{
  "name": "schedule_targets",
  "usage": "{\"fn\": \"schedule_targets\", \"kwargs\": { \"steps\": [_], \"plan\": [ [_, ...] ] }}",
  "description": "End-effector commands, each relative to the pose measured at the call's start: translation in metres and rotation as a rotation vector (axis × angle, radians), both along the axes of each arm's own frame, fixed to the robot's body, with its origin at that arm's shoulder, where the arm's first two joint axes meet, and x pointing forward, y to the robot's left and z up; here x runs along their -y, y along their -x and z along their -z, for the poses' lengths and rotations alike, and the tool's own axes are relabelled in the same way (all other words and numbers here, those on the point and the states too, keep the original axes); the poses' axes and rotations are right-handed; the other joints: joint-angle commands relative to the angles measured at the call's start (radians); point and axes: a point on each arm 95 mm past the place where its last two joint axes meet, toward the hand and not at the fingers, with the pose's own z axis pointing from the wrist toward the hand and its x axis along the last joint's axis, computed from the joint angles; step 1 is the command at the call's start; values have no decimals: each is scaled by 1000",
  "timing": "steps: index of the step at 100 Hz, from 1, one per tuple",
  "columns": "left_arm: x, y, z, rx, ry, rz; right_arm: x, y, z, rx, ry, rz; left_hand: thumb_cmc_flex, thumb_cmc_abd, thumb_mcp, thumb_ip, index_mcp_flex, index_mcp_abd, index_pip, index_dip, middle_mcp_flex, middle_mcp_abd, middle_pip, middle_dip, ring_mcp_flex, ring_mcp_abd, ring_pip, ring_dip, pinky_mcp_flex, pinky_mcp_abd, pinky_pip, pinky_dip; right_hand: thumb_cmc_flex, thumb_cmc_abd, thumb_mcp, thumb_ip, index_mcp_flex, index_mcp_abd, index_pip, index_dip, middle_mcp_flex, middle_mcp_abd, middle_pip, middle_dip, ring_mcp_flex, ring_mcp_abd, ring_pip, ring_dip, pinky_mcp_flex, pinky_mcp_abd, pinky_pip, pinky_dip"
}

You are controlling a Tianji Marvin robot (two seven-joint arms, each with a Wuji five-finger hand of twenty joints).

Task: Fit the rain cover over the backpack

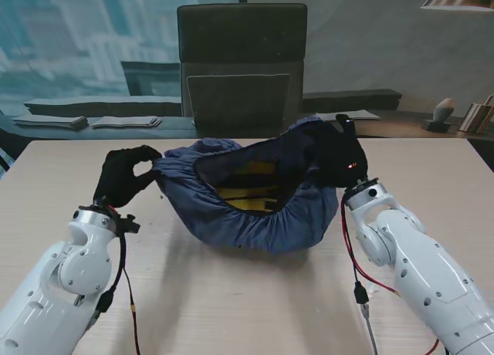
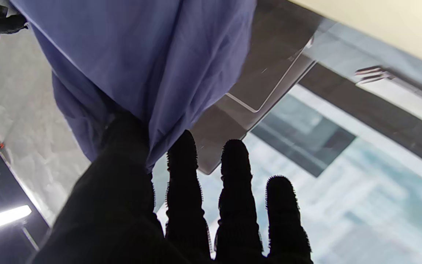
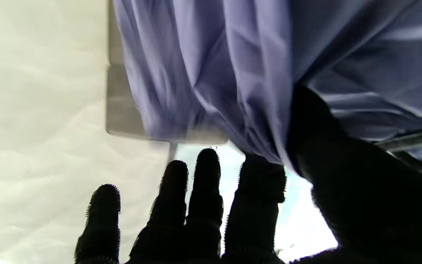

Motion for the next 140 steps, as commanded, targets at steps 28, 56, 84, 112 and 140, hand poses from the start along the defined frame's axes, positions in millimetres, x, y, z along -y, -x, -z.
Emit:
{"fn": "schedule_targets", "kwargs": {
  "steps": [28,56,84,112,140],
  "plan": [
    [24,-24,-29,38,-5,50,-49,7,6,-88,-153,-88,194,159,-221,130,-12,-113,129,2,-42,-9,30,-41,-13,-4,27,16,-18,-20,38,21,36,48,62,22,16,-46,18,57,20,97,4,8,22,39,1,12,-1,-2,71,30],
    [14,-26,16,-128,-113,14,-37,1,40,-187,-21,-43,196,143,-228,134,17,-113,113,-6,-15,-7,13,-56,0,6,9,6,-19,1,21,13,40,50,42,23,26,-62,7,38,111,96,-19,-2,46,57,1,13,-5,9,84,40],
    [11,-27,68,-328,-197,14,-33,1,75,-342,42,-32,180,134,-224,140,38,-133,81,-5,-26,-13,1,-60,-17,6,-22,-6,-34,9,-12,-2,44,40,15,22,25,-68,-2,21,147,107,-28,-3,71,73,-4,10,0,17,106,52],
    [10,-25,84,-371,-303,1,-33,1,91,-463,82,-51,140,105,-188,159,34,-108,37,-105,-55,-5,8,-99,-28,14,-51,-15,-36,9,-21,-9,-9,41,-71,2,-199,-54,-84,-26,93,105,-10,12,68,72,-13,7,-5,22,110,59],
    [7,-10,69,-340,-225,23,-7,11,73,-576,-12,-90,-524,-243,260,74,-385,291,-648,-885,-559,207,-406,-715,-392,19,-506,-284,-57,-8,-367,-182,-346,284,-557,249,-838,95,-491,-324,-266,109,-81,-42,-102,66,-145,-66,-24,-6,-203,57]
  ]
}}
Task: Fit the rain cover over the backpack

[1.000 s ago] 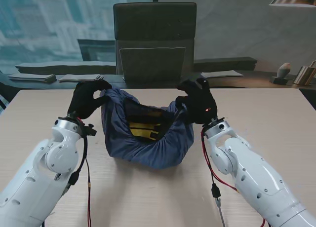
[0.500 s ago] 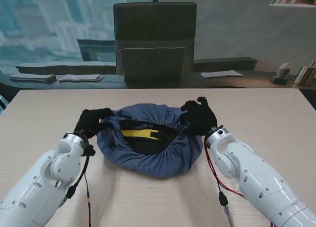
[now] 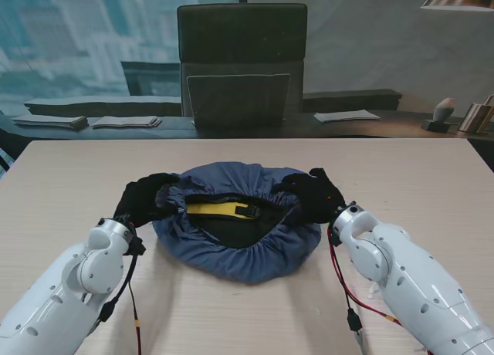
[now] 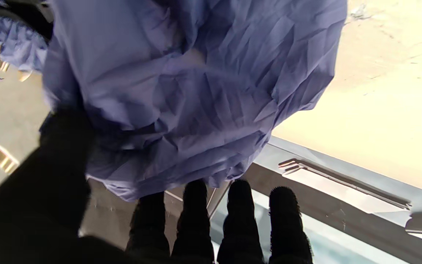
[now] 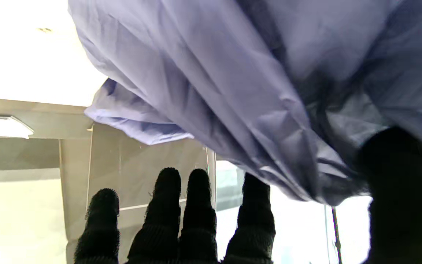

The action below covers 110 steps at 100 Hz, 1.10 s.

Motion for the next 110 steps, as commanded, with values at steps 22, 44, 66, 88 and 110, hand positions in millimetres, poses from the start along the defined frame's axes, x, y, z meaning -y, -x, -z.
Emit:
{"fn": "schedule_targets", "kwargs": {
  "steps": [22,44,66,88,110],
  "plan": [
    [9,24,-32,87,149,60,16,22,-22,29,-259,-2,-160,-50,-22,-29,-34,69,-278,-178,-130,92,-260,-97,-118,12,-299,-107,-9,-8,-317,-136,11,-59,25,52,-62,-9,8,-120,-34,47,-40,-27,-48,7,-38,-24,-17,-12,-109,151],
    [30,33,-47,171,241,132,12,38,-32,39,-461,-9,-41,93,-289,19,-37,-4,-233,-156,-105,32,-212,-59,-105,-10,-268,-85,-9,-17,-313,-106,125,41,-109,64,20,12,54,-122,72,45,-27,-15,23,10,-19,-13,1,-22,23,142],
    [68,36,-36,145,389,210,-12,61,-29,-129,-775,54,82,235,-524,85,-34,-46,-93,-86,-53,28,-69,-6,-61,25,-95,-20,-9,-36,-49,-8,100,132,-123,53,49,218,77,-198,121,75,-32,-10,52,14,-20,-11,13,-62,102,70],
    [80,35,-19,62,396,247,-21,72,-24,-246,-935,106,112,242,-509,103,-36,-44,-67,-74,-48,33,-43,-44,-63,24,-91,-59,-10,-42,-57,-23,233,180,-240,71,96,156,98,-210,145,65,-31,-9,67,4,-22,-12,20,-91,135,24],
    [75,27,-9,21,417,214,-24,72,-18,-253,-975,198,123,239,-476,109,-43,-31,44,-17,-41,39,-21,-47,-62,34,-76,-49,-13,-24,-48,-19,79,48,323,1,152,116,122,-194,168,82,-20,-4,74,30,-5,-3,17,-48,150,28]
  ]
}}
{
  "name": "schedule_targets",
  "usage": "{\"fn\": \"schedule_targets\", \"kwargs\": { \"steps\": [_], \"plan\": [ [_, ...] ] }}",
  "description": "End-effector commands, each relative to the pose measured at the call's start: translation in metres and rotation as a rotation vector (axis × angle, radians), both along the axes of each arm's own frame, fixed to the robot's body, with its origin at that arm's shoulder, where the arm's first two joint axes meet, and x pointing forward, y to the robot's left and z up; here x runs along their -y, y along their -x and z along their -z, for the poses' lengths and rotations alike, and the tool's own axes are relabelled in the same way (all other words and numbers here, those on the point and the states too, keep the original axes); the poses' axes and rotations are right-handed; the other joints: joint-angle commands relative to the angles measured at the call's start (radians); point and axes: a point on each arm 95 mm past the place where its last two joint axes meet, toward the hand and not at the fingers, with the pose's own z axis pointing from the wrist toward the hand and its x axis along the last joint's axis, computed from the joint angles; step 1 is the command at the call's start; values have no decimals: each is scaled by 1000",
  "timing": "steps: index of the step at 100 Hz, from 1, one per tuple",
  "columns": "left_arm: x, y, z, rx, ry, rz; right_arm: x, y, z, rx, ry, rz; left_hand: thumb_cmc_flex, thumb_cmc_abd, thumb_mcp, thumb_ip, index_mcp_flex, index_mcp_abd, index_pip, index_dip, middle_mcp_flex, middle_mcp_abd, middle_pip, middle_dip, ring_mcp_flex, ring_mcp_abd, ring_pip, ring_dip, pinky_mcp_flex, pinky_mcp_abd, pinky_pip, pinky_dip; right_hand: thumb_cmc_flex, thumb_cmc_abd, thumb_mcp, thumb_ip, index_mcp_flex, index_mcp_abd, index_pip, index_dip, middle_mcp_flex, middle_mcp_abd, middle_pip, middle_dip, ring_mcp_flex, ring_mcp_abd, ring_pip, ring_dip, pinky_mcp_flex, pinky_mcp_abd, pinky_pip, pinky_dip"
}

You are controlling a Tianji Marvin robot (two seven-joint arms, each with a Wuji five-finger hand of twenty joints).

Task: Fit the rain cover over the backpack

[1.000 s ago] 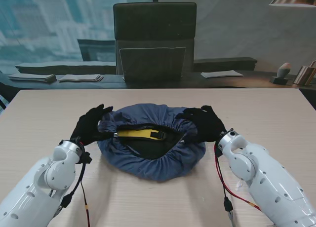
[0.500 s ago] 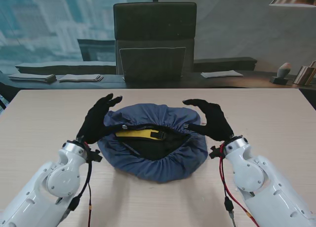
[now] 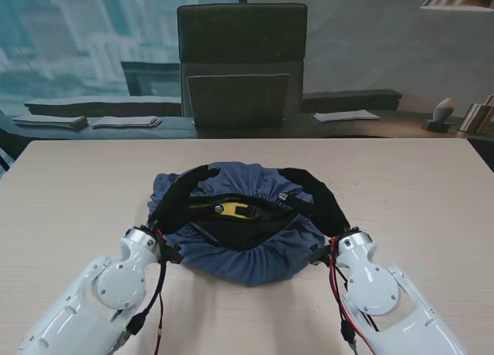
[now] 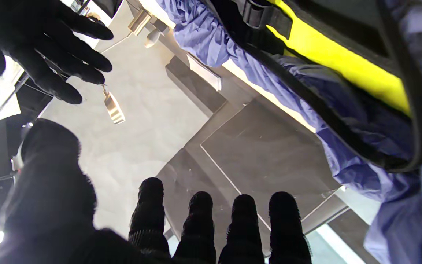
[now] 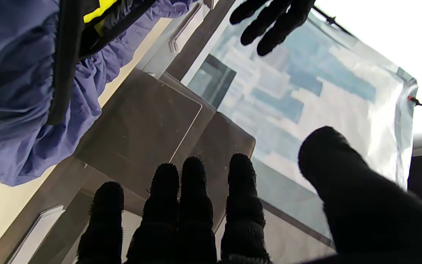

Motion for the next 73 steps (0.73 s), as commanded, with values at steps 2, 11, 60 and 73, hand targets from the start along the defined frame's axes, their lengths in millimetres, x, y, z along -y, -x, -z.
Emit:
{"fn": "schedule_targets", "kwargs": {
  "steps": [2,11,60,73],
  "plan": [
    [-1,-2,3,-20,8,-11,-5,2,6,-7,14,15,3,26,30,38,-45,-10,104,59,4,-11,35,-3,-3,-1,5,1,-12,-12,11,-4,-49,-29,102,-37,29,-34,6,6,20,23,4,12,22,6,16,9,-4,-4,19,1],
    [-2,-3,5,-29,20,-20,-4,1,7,-17,24,19,5,17,50,39,-47,-1,161,90,8,-12,50,1,0,0,19,6,-13,-8,24,2,-41,-35,91,-41,28,-34,5,7,18,27,0,11,15,9,15,9,-9,-6,16,4],
    [-3,-5,6,-42,2,-17,-2,5,8,12,106,-7,-13,17,80,35,-50,12,112,62,7,-11,52,-9,-1,2,22,-3,-16,4,18,-2,-40,-28,58,-36,31,-43,2,17,22,31,3,13,9,11,19,11,-7,-5,7,19],
    [-3,-6,6,-38,0,-15,-2,4,9,13,107,-6,-16,18,84,35,-48,12,102,56,7,-11,49,-10,-1,1,20,-4,-16,5,16,-4,-40,-27,55,-35,32,-46,-1,18,23,30,1,12,6,10,18,10,-8,-5,4,22]
  ]
}}
